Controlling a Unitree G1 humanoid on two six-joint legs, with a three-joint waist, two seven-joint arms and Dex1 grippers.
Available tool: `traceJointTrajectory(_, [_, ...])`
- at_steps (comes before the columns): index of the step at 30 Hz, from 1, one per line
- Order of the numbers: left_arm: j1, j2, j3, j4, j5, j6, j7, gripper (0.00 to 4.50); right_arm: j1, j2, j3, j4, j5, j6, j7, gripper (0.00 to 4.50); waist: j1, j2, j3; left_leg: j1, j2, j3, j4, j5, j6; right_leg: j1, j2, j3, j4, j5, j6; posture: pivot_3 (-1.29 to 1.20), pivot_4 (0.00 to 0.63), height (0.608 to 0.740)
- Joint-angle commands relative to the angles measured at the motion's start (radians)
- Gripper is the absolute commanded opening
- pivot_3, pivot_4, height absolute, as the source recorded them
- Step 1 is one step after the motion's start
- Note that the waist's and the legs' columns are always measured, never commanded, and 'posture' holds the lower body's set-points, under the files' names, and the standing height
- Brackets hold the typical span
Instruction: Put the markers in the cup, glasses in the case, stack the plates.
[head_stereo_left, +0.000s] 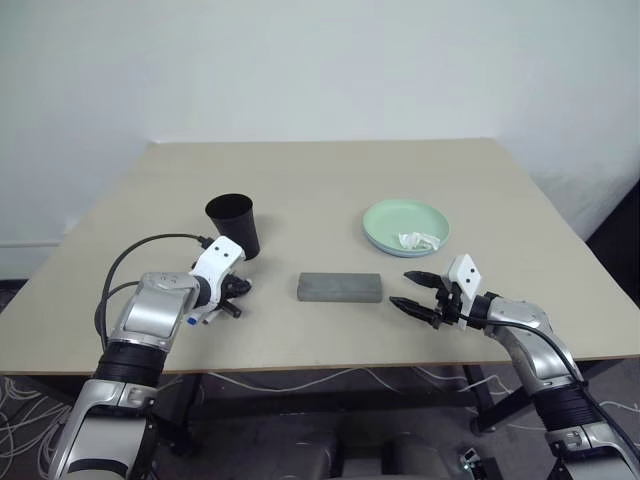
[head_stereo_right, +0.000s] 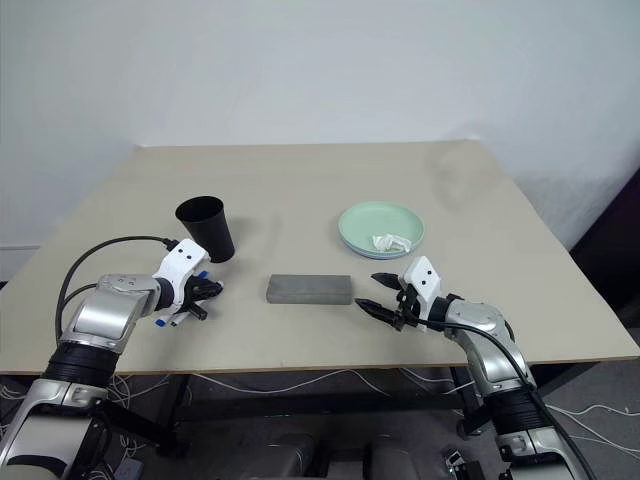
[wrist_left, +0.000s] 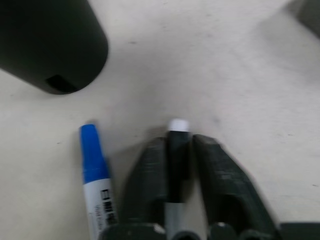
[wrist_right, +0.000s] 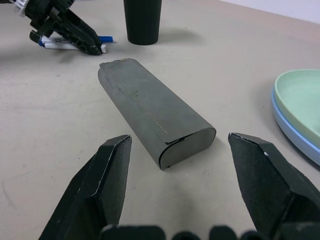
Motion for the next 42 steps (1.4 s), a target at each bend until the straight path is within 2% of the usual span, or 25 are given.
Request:
traceJointTrajectory(1, [-0.034, 0.020, 0.008, -0.010, 0.005, -0.027, 0.004, 0.03, -0.016, 0.000, -0.016, -0.038, 0.000, -0.022, -0.002, 3.36, 0.000, 0.000, 0.000, 0.000, 0.000, 0.000, 0.000, 0.000, 0.000, 0.000, 0.000, 0.000, 0.000, 0.000, 0.000, 0.00, 0.000, 0.738])
traceJointTrajectory(6, [-0.051, 0.015, 0.031, -0.029, -0.014, -0.097, -0.006, 0.03, -0.021, 0.000, -0.015, -0.032, -0.002, -0.025, 0.000, 3.36, 0.001, 0.000, 0.000, 0.000, 0.000, 0.000, 0.000, 0.000, 0.000, 0.000, 0.000, 0.000, -0.001, 0.001, 0.001, 0.00, 0.000, 0.738])
traceJointTrajectory(11, [-0.061, -0.059, 0.122, -0.144, -0.165, -0.280, -0.083, 0.03, -0.032, 0.002, -0.013, -0.023, -0.004, -0.027, 0.001, 3.36, 0.001, 0.000, 0.000, -0.001, 0.000, 0.000, 0.000, 0.000, 0.000, 0.000, -0.001, -0.001, -0.002, 0.000, 0.000, 0.00, 0.000, 0.738])
traceJointTrajectory(14, [-0.096, -0.108, 0.179, -0.141, -0.217, -0.379, -0.059, 0.03, -0.035, 0.003, -0.013, -0.021, -0.004, -0.028, 0.000, 3.36, 0.000, 0.000, 0.000, -0.001, 0.000, 0.000, 0.000, 0.000, 0.000, 0.000, -0.001, 0.000, -0.002, 0.000, 0.000, 0.00, 0.000, 0.738])
traceJointTrajectory(22, [-0.313, -0.175, 0.262, 0.193, -0.113, -0.782, 0.228, 0.03, -0.039, 0.005, -0.012, -0.020, -0.006, -0.028, 0.001, 3.36, 0.001, -0.001, 0.000, -0.001, 0.000, 0.000, 0.001, 0.001, -0.001, 0.000, 0.000, -0.001, -0.002, 0.003, 0.001, 0.00, 0.000, 0.738])
traceJointTrajectory(30, [-0.459, -0.186, 0.240, 0.598, -0.019, -1.113, 0.364, 0.03, -0.046, 0.008, -0.014, -0.017, -0.010, -0.026, 0.000, 3.36, 0.002, -0.002, 0.000, -0.001, 0.000, 0.001, 0.002, 0.001, -0.001, 0.000, 0.001, -0.003, -0.002, 0.003, 0.001, 0.00, 0.000, 0.738])
traceJointTrajectory(36, [-0.531, -0.195, 0.239, 0.838, 0.013, -1.221, 0.440, 0.03, -0.040, 0.008, -0.016, -0.024, -0.010, -0.023, -0.001, 3.36, 0.001, -0.002, 0.000, -0.001, 0.000, 0.001, 0.003, 0.001, -0.001, 0.000, 0.001, -0.004, -0.002, 0.003, 0.001, 0.00, 0.000, 0.738])
traceJointTrajectory(42, [-0.552, -0.219, 0.230, 0.947, 0.034, -1.239, 0.463, 0.03, -0.037, 0.006, -0.018, -0.030, -0.009, -0.020, -0.004, 3.36, 0.001, -0.002, 0.000, -0.001, 0.000, 0.001, 0.004, 0.001, -0.001, 0.001, 0.001, -0.004, -0.002, 0.004, 0.002, 0.00, 0.000, 0.738])
